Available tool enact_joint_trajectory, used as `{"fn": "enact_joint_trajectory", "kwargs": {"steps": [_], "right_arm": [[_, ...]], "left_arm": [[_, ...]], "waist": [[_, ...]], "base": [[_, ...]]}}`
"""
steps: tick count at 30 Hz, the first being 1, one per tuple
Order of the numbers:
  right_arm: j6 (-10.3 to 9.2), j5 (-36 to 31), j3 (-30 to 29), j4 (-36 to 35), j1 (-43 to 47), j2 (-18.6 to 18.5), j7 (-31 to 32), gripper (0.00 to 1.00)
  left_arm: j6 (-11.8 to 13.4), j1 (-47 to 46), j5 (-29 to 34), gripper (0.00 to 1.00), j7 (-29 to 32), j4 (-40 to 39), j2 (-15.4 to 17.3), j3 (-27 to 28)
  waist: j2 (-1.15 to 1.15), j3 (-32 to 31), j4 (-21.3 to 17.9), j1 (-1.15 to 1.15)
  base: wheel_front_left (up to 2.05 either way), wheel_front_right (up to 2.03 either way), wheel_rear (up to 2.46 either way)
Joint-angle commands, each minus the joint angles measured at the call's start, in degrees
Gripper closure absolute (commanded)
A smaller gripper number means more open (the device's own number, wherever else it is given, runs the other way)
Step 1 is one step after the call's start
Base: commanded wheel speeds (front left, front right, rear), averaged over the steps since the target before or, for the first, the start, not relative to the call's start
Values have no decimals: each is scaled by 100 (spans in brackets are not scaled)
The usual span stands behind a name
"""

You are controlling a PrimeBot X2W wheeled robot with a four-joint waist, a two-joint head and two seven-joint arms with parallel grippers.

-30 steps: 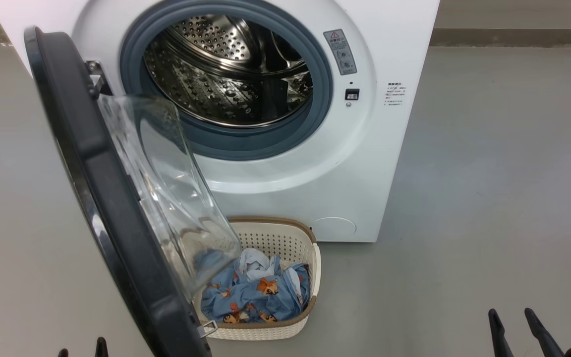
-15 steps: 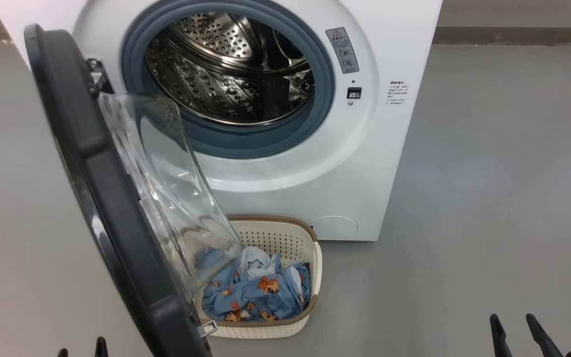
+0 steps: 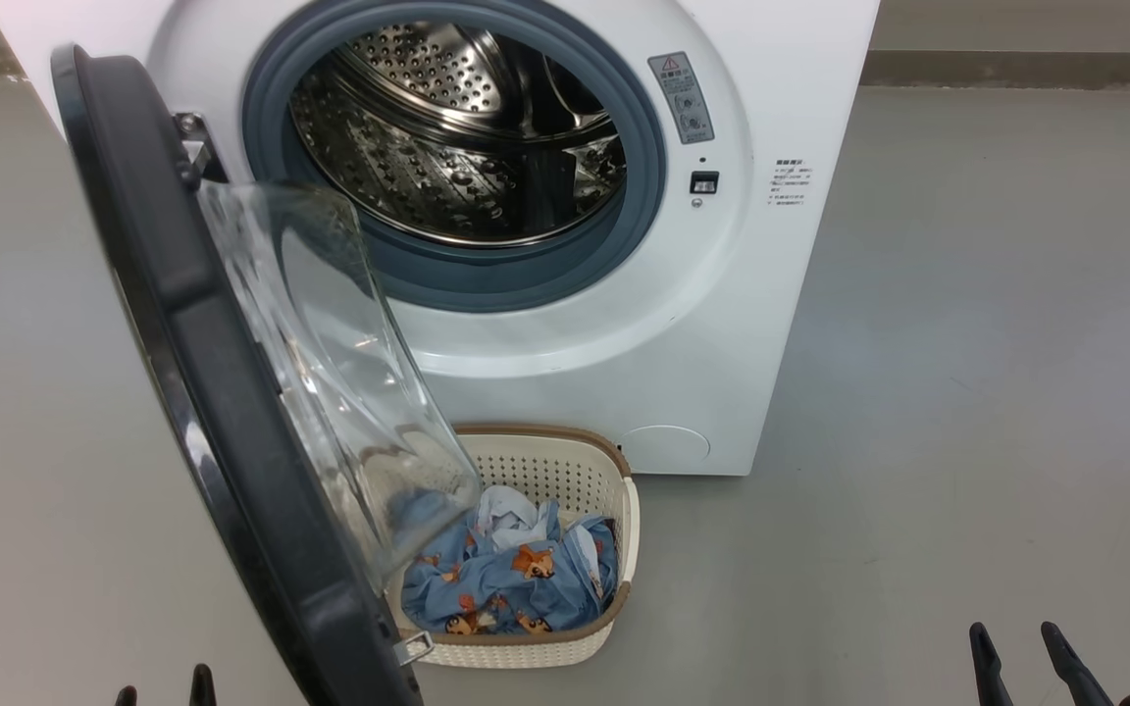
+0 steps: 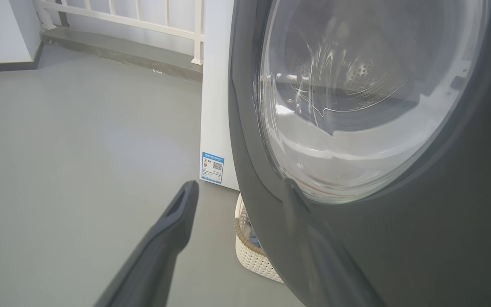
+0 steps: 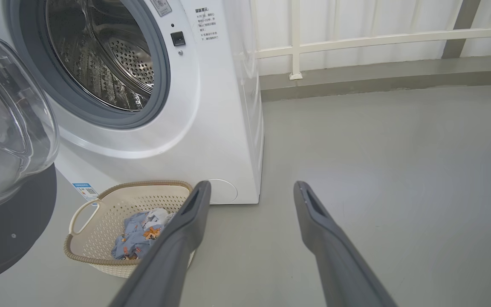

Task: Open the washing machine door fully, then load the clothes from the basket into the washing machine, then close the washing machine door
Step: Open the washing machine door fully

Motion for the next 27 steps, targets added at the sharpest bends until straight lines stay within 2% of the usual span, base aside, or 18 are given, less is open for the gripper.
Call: {"fn": "enact_joint_trajectory", "kwargs": {"steps": [1, 3, 4, 5, 19, 24, 27], "right_arm": [[10, -7, 90, -108, -155, -91, -69, 0], [10, -11, 92, -111, -157, -88, -69, 0], [10, -11, 95, -112, -156, -87, -69, 0], [10, -11, 98, -113, -155, -88, -69, 0], [10, -13, 77, -140, -162, -72, -69, 0], [10, -23, 73, -160, -153, -56, -69, 0], [10, -17, 66, -160, -140, -61, -69, 0]], "left_arm": [[-3, -150, 46, 0, -38, -163, 54, 189], [0, -143, 50, 0, -38, -172, 54, 187], [-3, -139, 38, 57, -38, -171, 54, 181], [-7, -141, 28, 100, -38, -188, 54, 181], [307, -247, -60, 100, -38, -704, 54, 601], [476, -430, -66, 100, -38, -1292, 54, 882], [595, -574, 3, 100, -38, -2039, 54, 991]], "waist": [[0, -2, 1, 0], [0, -6, 3, 0], [0, -8, 4, 0], [0, -9, 5, 0], [0, 2, 58, 0], [0, -1, 97, 0], [0, -14, 126, 0]], "base": [[0, 0, 0], [0, 0, 0], [0, 0, 0], [0, 0, 0], [0, 0, 0], [0, 0, 0], [0, 0, 0]]}}
